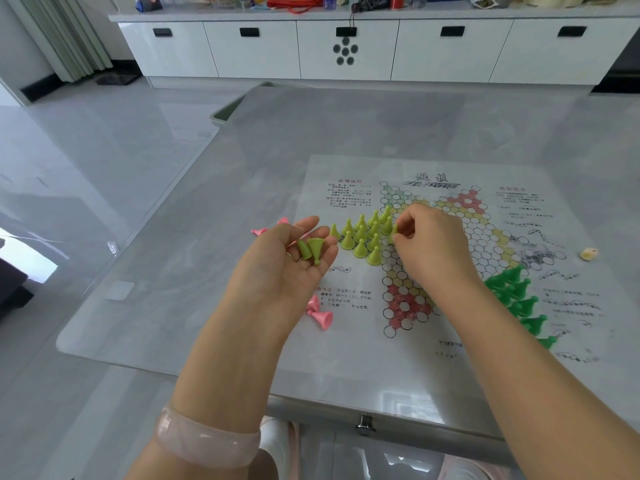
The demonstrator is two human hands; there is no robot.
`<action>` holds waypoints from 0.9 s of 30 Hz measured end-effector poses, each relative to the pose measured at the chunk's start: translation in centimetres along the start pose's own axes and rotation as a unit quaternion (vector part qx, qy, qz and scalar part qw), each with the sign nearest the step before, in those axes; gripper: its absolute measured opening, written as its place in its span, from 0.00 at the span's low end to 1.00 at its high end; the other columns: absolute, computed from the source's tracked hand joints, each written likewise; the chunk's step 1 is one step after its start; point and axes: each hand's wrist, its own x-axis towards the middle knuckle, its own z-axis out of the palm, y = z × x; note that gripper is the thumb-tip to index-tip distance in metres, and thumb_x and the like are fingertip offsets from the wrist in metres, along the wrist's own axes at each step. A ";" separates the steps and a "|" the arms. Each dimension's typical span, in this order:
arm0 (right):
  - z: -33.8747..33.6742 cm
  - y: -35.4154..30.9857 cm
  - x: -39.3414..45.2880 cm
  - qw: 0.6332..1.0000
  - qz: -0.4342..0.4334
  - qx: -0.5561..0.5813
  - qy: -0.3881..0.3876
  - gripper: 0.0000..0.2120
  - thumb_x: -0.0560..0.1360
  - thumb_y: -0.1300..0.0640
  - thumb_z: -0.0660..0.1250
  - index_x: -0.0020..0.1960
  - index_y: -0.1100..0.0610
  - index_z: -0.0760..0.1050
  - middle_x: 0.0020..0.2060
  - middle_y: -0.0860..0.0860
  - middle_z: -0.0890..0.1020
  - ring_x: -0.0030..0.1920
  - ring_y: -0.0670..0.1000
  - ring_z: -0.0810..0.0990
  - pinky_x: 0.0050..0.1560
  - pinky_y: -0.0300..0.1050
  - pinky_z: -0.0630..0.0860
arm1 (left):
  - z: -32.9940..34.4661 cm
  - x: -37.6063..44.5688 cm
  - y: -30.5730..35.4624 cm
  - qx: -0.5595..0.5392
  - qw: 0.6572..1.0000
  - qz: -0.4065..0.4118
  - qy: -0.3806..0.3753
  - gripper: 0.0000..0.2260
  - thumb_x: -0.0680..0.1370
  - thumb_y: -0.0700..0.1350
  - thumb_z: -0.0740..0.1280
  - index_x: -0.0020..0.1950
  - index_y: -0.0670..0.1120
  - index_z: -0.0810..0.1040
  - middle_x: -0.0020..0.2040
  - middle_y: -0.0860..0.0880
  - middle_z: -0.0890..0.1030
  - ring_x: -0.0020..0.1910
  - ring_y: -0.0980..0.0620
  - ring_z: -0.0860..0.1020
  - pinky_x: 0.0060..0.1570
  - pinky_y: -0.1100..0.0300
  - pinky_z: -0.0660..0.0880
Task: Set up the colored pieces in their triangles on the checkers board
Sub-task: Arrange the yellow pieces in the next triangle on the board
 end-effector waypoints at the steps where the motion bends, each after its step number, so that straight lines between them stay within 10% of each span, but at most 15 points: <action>1: 0.0 0.0 0.0 1.000 0.000 -0.002 0.003 0.05 0.73 0.66 0.63 0.43 0.58 0.76 0.37 0.49 0.76 0.40 0.49 0.75 0.39 0.39 0.69 | 0.0 0.0 0.0 0.000 1.000 0.000 0.000 0.10 0.78 0.35 0.55 0.47 0.35 0.76 0.41 0.41 0.77 0.40 0.46 0.78 0.40 0.58 0.77; 27: 0.6 0.2 -0.3 1.000 -0.015 -0.013 0.010 0.02 0.73 0.61 0.66 0.41 0.58 0.76 0.39 0.49 0.76 0.41 0.49 0.74 0.39 0.40 0.67 | -0.2 0.0 -0.1 0.005 1.000 -0.003 -0.004 0.10 0.77 0.35 0.56 0.51 0.34 0.75 0.41 0.41 0.78 0.41 0.46 0.79 0.41 0.58 0.77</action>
